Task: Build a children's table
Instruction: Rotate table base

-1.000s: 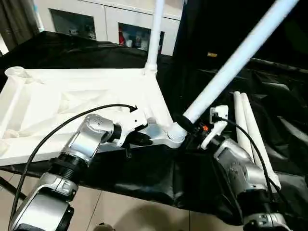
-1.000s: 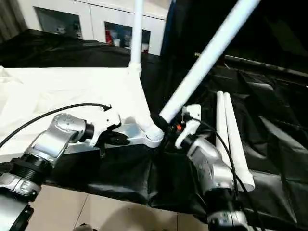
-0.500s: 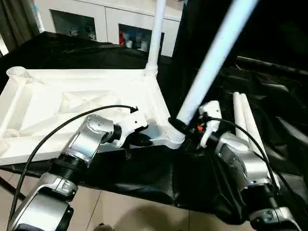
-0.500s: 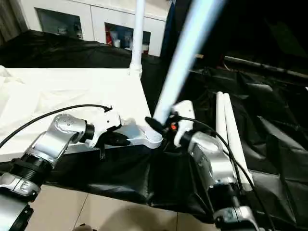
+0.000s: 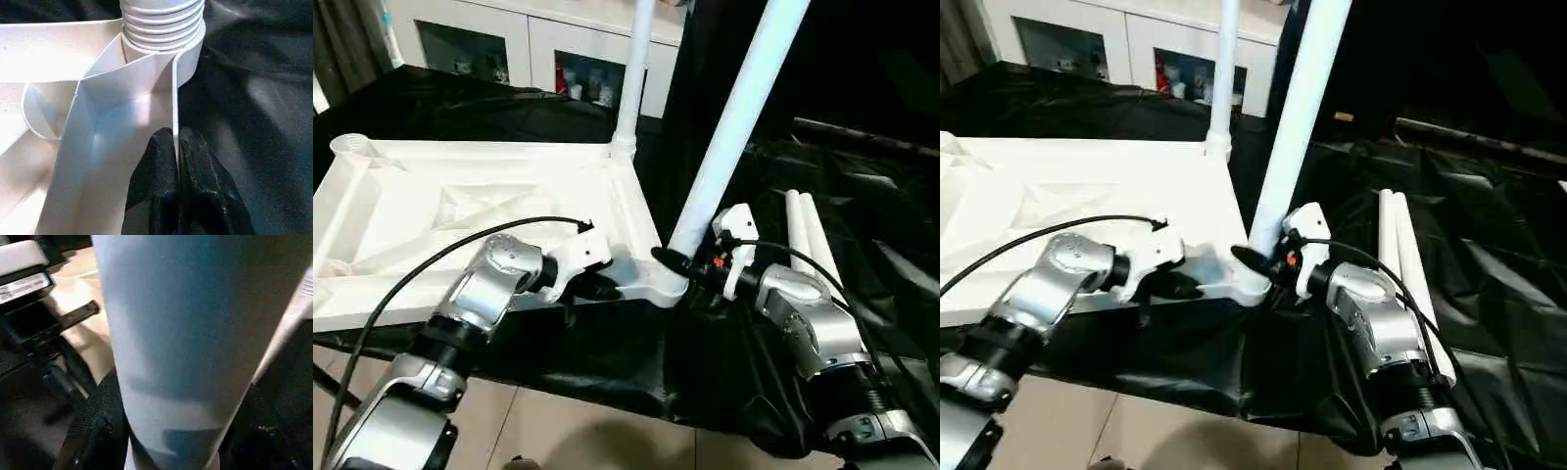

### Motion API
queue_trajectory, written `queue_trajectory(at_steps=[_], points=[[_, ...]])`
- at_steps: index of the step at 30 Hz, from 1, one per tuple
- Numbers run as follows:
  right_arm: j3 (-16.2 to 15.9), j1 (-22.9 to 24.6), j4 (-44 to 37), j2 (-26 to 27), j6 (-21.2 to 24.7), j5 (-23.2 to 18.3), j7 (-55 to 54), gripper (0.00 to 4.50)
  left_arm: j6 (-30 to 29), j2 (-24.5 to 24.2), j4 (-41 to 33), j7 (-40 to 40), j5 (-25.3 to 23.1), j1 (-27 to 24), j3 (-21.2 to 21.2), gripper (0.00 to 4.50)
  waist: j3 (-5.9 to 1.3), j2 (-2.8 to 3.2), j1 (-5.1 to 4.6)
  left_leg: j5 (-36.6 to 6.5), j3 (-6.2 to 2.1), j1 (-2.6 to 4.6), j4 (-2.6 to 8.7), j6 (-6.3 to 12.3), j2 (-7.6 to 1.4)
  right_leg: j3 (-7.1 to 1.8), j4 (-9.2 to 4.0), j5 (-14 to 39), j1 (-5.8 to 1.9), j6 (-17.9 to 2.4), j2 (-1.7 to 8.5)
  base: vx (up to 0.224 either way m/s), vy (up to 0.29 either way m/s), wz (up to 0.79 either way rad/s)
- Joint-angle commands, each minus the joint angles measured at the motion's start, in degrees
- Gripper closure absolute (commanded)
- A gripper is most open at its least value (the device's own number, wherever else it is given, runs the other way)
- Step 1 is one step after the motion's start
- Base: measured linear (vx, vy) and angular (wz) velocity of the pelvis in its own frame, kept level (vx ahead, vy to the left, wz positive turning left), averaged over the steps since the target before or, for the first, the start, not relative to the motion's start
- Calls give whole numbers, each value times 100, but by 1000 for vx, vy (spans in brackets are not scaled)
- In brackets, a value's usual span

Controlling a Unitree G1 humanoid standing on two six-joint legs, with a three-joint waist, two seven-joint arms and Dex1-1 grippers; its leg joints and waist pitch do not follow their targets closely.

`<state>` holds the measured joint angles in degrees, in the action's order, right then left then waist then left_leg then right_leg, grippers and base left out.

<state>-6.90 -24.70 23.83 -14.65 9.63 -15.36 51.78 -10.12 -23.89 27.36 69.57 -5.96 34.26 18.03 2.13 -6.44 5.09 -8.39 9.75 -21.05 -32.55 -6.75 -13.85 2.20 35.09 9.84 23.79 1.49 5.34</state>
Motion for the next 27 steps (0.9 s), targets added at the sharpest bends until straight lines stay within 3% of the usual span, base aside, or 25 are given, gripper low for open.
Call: queue_trajectory(at_steps=[1, 14, 17, 20, 22, 24, 25, 27], points=[[-294, 360, 456, -226, 158, 185, 329, 261, 310, 19, -267, 427, 438, -92, 61, 450, -292, 74, -6, -2072, 94, 51, 374, -45, 96, -87, -450, 1878, -207, -874, 115, 0, 0, 0], [-461, 569, 532, -387, -203, 284, 926, 261, 311, -138, -521, 722, 570, -248, 41, 450, -278, 37, -16, -2538, 58, 73, 391, -106, 92, -74, -522, 2560, -147, -726, 131, 0, 0, 0], [-368, 445, 851, -293, -341, 424, 504, 261, 325, -115, -385, 528, 467, -208, 24, 450, -286, 41, -16, -2502, 51, 64, 397, -115, 90, -75, -509, 2495, -148, -732, 129, 0, 0, 0], [-146, 149, 1482, -104, -396, 671, -569, 261, 143, 21, -73, -75, 220, -57, -54, 450, -256, 45, -54, -2749, 41, 85, 399, -186, 101, -60, -547, 2884, -94, -653, 127, 0, 0, 0], [77, -141, 1984, 87, -387, 685, -1358, 261, -21, 157, 129, -340, 200, 88, -142, 450, -259, 57, -117, -2998, -12, 105, 394, -294, 125, -2, -620, 3470, -94, -451, 148, -26, 4, -3], [134, -221, 2113, 141, -385, 671, -1543, 261, -47, 188, 168, -387, 199, 120, -156, 450, -253, 53, -195, -3188, -51, 104, 390, -326, 140, 59, -675, 3717, -91, -354, 142, -59, 18, -9], [208, -374, 2319, 243, -404, 651, -1845, 261, -174, 261, 197, -505, 182, 174, -170, 450, -247, 74, -230, -3360, -71, 140, 379, -306, 141, 88, -719, 3831, -64, -325, 147, -56, 22, -8], [312, -687, 2682, 450, -436, 607, -2354, 261, -489, 402, 238, -774, 92, 286, -158, 450, -242, 115, -276, -3507, -112, 130, 403, -302, 133, 142, -741, 3840, -98, -340, 155, -55, 27, -10]])
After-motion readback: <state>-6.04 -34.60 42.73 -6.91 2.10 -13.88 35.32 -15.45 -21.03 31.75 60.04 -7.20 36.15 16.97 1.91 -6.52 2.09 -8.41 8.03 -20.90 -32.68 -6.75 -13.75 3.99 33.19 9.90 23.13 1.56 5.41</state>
